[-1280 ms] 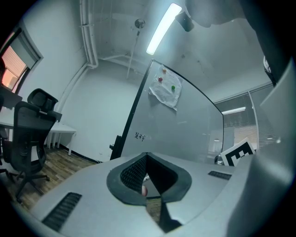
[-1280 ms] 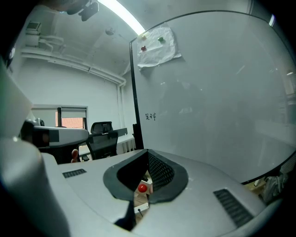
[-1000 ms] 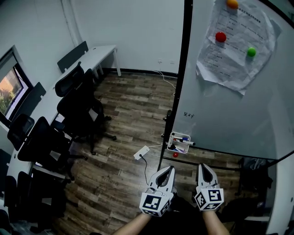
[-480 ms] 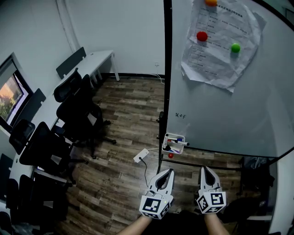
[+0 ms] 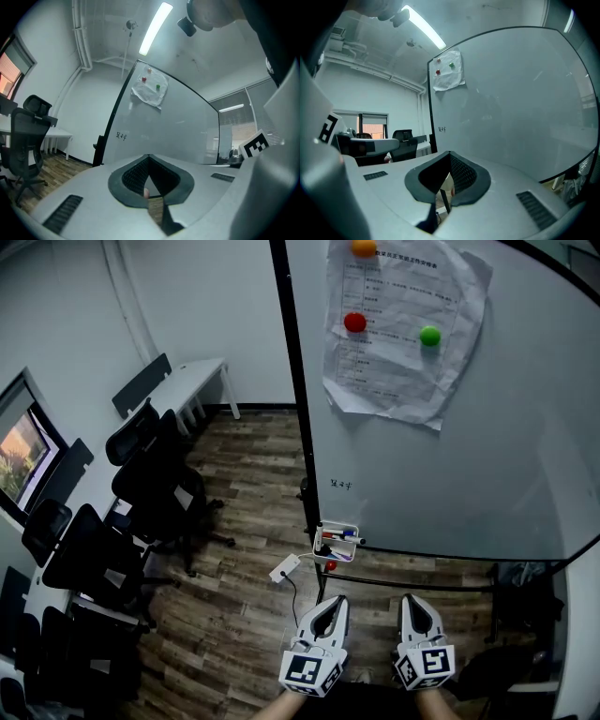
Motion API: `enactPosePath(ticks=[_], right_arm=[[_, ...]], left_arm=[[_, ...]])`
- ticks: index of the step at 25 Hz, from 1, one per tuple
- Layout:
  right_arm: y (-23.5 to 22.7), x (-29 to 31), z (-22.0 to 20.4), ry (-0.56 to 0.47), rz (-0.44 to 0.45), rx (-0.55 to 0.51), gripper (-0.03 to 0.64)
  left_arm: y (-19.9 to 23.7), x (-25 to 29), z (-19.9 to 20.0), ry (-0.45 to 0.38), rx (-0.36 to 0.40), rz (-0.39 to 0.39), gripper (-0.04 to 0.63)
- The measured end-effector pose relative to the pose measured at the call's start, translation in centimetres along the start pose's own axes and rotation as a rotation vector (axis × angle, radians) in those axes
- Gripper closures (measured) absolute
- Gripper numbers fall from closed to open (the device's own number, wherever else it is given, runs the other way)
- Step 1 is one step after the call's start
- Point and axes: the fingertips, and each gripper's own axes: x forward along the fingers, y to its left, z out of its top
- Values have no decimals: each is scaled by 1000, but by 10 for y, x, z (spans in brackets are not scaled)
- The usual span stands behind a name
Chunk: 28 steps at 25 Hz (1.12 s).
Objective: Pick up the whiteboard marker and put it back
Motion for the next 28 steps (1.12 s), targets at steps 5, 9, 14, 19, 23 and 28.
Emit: enactPosePath(ticks=[5, 9, 14, 19, 23, 28], right_arm=[[-5, -8, -6, 12, 11, -12, 604], [-10, -9, -1, -10, 18, -17, 604], [-18, -8, 2, -19, 17, -18, 604], [-18, -6, 4, -25, 20, -10, 604], [-19, -2, 5, -32, 27, -13, 604], [-19, -1, 6, -39, 26, -16, 604]], left_arm=[[-9, 4, -4, 16, 15, -2, 589], [-14, 5, -7, 20, 5, -1, 589], [-18, 9, -5, 17, 21, -6, 589], [-19, 9, -5, 16, 16, -3, 589], [-17, 11, -3, 12, 23, 2, 589], [-15, 11, -4, 14, 22, 1, 589]])
